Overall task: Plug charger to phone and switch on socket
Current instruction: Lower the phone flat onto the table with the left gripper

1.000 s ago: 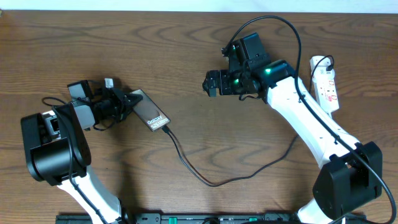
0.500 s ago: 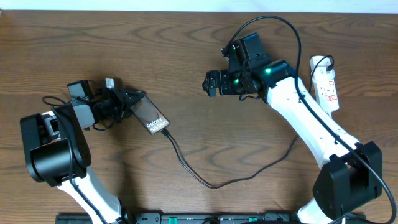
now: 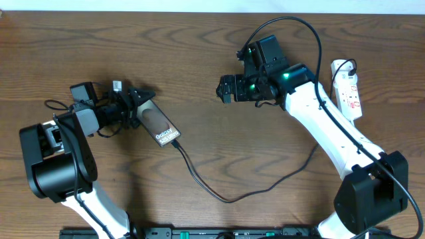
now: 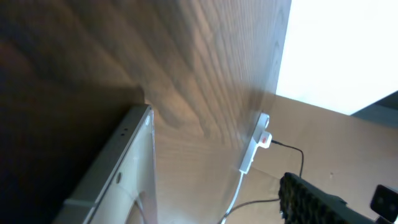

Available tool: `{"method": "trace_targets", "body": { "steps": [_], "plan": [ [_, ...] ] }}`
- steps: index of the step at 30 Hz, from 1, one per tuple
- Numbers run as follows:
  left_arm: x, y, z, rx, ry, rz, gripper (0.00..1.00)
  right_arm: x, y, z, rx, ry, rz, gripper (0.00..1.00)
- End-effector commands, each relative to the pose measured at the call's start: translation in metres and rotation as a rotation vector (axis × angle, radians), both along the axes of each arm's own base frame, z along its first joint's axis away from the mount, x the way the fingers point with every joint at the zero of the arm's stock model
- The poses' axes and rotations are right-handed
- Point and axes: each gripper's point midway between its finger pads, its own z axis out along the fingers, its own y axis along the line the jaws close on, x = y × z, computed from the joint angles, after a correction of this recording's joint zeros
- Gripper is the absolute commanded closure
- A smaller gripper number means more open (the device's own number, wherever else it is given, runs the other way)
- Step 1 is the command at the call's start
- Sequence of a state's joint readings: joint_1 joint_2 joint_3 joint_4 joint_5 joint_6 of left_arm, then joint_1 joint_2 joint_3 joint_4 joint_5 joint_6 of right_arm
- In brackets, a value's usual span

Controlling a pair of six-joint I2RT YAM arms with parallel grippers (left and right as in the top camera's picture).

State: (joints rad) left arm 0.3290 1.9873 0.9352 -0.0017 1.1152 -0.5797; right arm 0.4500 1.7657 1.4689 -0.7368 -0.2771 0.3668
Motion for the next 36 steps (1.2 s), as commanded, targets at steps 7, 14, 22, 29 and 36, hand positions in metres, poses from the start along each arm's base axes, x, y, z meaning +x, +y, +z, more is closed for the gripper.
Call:
{"method": "trace_targets", "body": {
  "steps": [7,14,22,29,36],
  "plan": [
    [-0.044,0.022,-0.072,0.205,0.355,0.114,0.15,-0.001,0.003,0.008,0.015,-0.012,0.01,0.01],
    [-0.058,0.028,-0.082,0.26,0.437,0.129,0.15,-0.002,0.003,0.008,0.017,-0.008,0.011,0.01],
    [-0.07,0.035,-0.09,0.318,0.5,0.14,0.15,-0.002,0.003,0.008,0.016,-0.008,0.011,0.01],
    [-0.075,0.037,-0.092,0.332,0.525,0.14,0.15,-0.002,0.003,0.008,0.016,-0.008,0.011,0.01],
    [-0.085,0.034,-0.093,0.328,0.571,0.13,0.15,-0.004,0.007,0.008,0.016,-0.009,0.021,0.01]
  ]
}}
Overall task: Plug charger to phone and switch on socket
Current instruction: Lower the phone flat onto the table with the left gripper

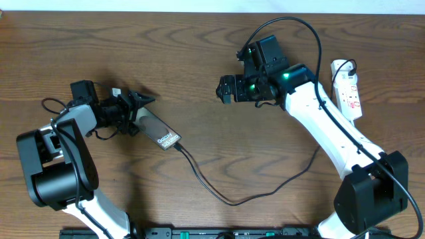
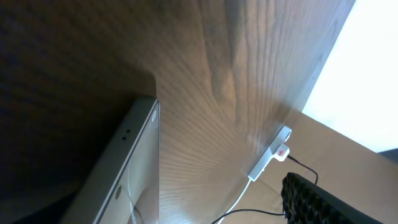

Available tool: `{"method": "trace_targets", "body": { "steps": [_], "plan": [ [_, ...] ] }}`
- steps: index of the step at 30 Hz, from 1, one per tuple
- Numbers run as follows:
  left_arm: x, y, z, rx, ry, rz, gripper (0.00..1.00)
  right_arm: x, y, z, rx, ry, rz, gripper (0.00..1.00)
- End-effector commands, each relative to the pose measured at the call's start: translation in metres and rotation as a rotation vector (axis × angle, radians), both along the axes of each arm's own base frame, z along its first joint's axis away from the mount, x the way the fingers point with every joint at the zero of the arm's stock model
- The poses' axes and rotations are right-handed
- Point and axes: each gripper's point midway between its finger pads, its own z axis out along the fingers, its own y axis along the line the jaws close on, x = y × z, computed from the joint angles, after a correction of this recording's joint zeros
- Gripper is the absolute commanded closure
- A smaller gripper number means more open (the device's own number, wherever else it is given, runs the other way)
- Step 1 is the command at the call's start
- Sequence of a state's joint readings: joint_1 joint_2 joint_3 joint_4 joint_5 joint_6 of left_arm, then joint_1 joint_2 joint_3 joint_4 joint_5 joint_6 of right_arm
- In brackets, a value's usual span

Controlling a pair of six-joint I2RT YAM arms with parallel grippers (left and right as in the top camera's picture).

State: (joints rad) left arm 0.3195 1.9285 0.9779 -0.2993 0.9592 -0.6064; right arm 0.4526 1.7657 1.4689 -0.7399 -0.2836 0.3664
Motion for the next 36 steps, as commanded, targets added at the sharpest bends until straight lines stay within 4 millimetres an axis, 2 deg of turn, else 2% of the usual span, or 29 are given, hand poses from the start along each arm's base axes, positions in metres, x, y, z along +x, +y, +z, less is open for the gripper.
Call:
{"method": "trace_targets", "body": {
  "steps": [1,8,36],
  "plan": [
    [-0.062,0.03,-0.086,0.259,0.336,0.051,0.15,-0.002,0.005,0.008,0.013,-0.014,0.014,0.01],
    [-0.081,0.035,-0.092,0.309,0.424,0.041,0.14,-0.003,0.007,0.008,0.013,-0.014,0.018,0.01],
    [-0.111,0.03,-0.09,0.303,0.545,0.001,0.14,-0.003,0.007,0.008,0.013,-0.014,0.02,0.01]
  ]
}}
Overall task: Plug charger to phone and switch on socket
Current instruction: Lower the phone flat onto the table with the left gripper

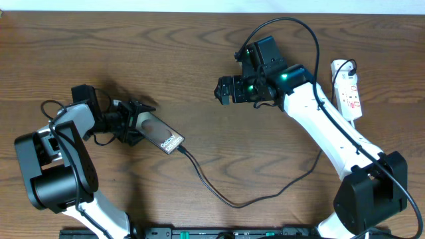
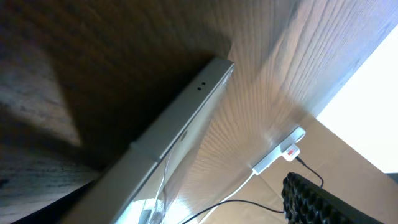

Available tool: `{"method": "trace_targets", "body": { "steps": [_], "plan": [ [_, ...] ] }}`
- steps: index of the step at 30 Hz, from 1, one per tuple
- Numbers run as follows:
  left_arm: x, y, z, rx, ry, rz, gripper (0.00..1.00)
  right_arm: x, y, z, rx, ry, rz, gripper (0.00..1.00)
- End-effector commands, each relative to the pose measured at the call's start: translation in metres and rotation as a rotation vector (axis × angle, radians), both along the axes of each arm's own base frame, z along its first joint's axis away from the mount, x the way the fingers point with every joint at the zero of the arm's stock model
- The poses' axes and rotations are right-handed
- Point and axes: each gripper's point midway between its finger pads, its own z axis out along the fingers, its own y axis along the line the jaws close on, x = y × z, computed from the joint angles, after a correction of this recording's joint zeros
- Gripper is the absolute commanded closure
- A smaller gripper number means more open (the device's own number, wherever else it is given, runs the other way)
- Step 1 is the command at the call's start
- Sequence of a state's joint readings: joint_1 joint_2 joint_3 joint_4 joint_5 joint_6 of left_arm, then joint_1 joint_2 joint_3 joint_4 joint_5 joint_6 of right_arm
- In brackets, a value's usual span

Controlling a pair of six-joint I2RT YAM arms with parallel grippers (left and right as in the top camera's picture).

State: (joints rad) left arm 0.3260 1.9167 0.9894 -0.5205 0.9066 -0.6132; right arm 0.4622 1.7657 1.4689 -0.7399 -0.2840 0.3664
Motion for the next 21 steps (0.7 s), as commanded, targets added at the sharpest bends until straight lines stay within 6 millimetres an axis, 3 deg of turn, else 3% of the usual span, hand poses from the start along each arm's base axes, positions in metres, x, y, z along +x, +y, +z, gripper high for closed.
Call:
{"method": "trace_targets", "body": {
  "steps": [1,21],
  "plan": [
    [-0.079,0.034,-0.084,0.314,0.35,-0.054,0.14,-0.001,0.004,0.008,0.013,-0.014,0.01,0.01],
    [-0.097,0.03,-0.08,0.305,0.42,-0.085,0.14,-0.002,0.005,0.008,0.013,-0.014,0.015,0.01]
  ]
}}
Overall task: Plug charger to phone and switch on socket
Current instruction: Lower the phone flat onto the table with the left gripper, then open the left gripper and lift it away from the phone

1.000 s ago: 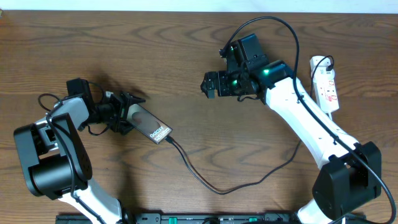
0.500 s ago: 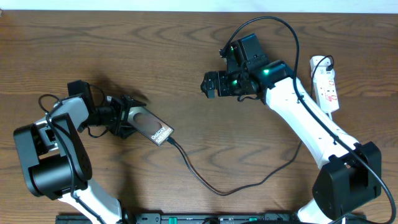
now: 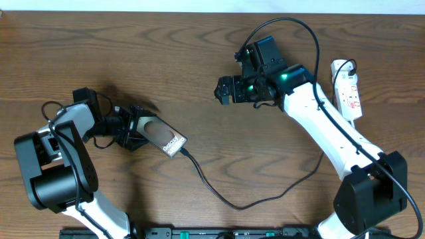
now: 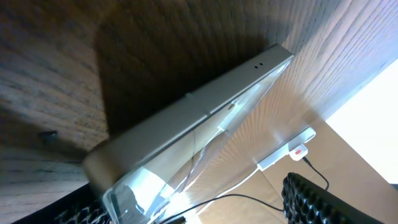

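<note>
The phone [image 3: 161, 135] lies on the wooden table left of centre, with the black charger cable [image 3: 219, 196] plugged into its lower right end [image 3: 180, 152]. My left gripper [image 3: 136, 127] is open and straddles the phone's upper left end. In the left wrist view the phone's silver edge [image 4: 199, 118] runs diagonally, one corner near my left finger [image 4: 81, 208] and a gap before the right one. The left gripper [image 4: 186, 202] holds nothing tight. My right gripper [image 3: 224, 90] hovers open and empty at mid table. The white socket strip [image 3: 347, 89] lies at the far right, its red switch [image 4: 298, 151] visible.
The black cable loops along the table front and runs under my right arm [image 3: 325, 133] toward the socket strip [image 4: 287, 149]. A second black lead arcs from the right wrist over the arm [image 3: 292, 23]. The table's far edge is at the top.
My left gripper has shifted slightly toward the front of the table, and the phone has turned a little flatter, its plugged end moving right. The right arm has not moved.
The phone lay steeply angled with the cable plugged in and my left gripper at its upper end. At each later moment the gripper and phone sat lower and the phone more level. The right gripper stayed hovering at mid table throughout.
</note>
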Available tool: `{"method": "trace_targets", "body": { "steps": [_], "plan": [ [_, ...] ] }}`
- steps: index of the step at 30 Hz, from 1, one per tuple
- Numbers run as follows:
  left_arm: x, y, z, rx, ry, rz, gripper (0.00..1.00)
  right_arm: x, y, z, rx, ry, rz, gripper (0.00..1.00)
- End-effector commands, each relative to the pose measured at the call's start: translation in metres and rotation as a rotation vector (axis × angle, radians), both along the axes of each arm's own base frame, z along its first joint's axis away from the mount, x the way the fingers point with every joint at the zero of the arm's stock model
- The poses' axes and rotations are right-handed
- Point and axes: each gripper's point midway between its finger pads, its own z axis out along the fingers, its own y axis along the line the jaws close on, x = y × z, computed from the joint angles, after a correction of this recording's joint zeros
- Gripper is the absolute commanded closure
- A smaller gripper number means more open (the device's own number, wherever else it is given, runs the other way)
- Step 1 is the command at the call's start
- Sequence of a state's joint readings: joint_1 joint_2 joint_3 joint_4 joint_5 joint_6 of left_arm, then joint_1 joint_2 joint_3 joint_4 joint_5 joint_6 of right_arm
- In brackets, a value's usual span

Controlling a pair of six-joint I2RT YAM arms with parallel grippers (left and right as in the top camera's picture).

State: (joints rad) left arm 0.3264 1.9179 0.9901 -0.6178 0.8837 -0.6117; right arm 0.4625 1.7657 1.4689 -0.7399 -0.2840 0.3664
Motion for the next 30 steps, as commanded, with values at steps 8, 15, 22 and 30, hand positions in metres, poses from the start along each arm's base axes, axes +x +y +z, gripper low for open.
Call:
{"method": "trace_targets", "body": {
  "steps": [8,15,22,30],
  "plan": [
    [-0.088,0.03,-0.074,0.291,0.364,-0.109,0.14,-0.002,0.006,0.008,0.011,-0.016,0.019,0.01],
    [-0.097,0.027,-0.071,0.276,0.401,-0.121,0.14,-0.003,0.006,0.007,0.011,-0.015,0.02,0.01],
    [-0.103,0.03,-0.071,0.294,0.426,-0.132,0.14,-0.003,0.006,0.008,0.01,-0.017,0.023,0.01],
    [-0.078,0.038,-0.063,0.324,0.3,-0.186,0.14,-0.002,0.006,0.008,0.009,-0.024,0.028,0.01]
  ]
}}
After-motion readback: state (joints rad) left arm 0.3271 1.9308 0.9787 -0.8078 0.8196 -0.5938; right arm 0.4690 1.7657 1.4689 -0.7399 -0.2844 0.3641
